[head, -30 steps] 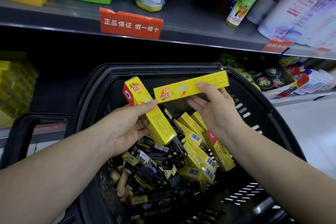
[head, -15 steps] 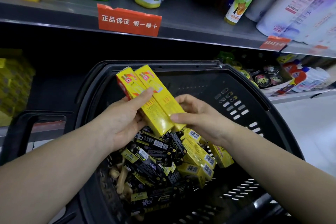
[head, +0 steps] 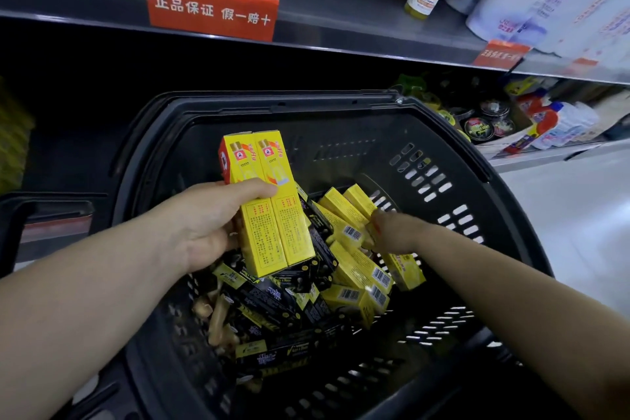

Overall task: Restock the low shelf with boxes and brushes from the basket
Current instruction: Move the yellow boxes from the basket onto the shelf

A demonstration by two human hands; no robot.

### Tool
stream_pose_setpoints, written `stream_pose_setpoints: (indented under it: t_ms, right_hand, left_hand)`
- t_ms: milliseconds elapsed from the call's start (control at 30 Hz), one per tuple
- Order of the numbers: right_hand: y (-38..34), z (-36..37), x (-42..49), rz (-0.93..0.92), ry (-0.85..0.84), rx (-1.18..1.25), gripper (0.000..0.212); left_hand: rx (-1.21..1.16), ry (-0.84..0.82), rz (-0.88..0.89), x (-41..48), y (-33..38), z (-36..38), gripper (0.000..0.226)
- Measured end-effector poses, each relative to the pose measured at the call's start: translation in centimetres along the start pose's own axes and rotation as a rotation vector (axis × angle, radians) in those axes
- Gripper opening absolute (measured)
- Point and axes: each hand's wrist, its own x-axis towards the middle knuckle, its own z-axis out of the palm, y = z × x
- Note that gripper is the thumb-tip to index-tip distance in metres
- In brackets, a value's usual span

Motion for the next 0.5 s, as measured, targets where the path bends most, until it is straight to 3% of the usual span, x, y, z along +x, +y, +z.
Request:
stream_pose_setpoints:
  t_ms: [67, 167, 300, 400, 500]
  right_hand:
    - [1.5, 0.2, 0.8, 0.113, 0.086, 0.131, 0.060]
    - [2.2, 2.0, 1.1, 0.245, -0.060, 0.245, 0.086]
    - [1.5, 4.3, 1.4, 0.300, -0.122, 0.143, 0.102]
    - [0.8, 3.1, 1.1, 0.310, -0.044, 0.115, 0.092]
    - [0.4, -0.7, -0.1, 0.206, 0.074, 0.423, 0.058]
  left_hand:
    - [0.017, -0.019, -0.004, -0.1, 0.0, 0.0, 0.015]
    - [0.036, -0.041, -0.010, -0.2, 0.0, 0.2, 0.011]
    - [0.044, -0.050, -0.013, -0.1, 0.0, 0.1, 0.011]
    - [0.039, -0.053, -0.018, -0.2, 0.0, -0.1, 0.011]
    - [0.032, -0.051, -0.023, -0.1, -0.1, -0.1, 0.017]
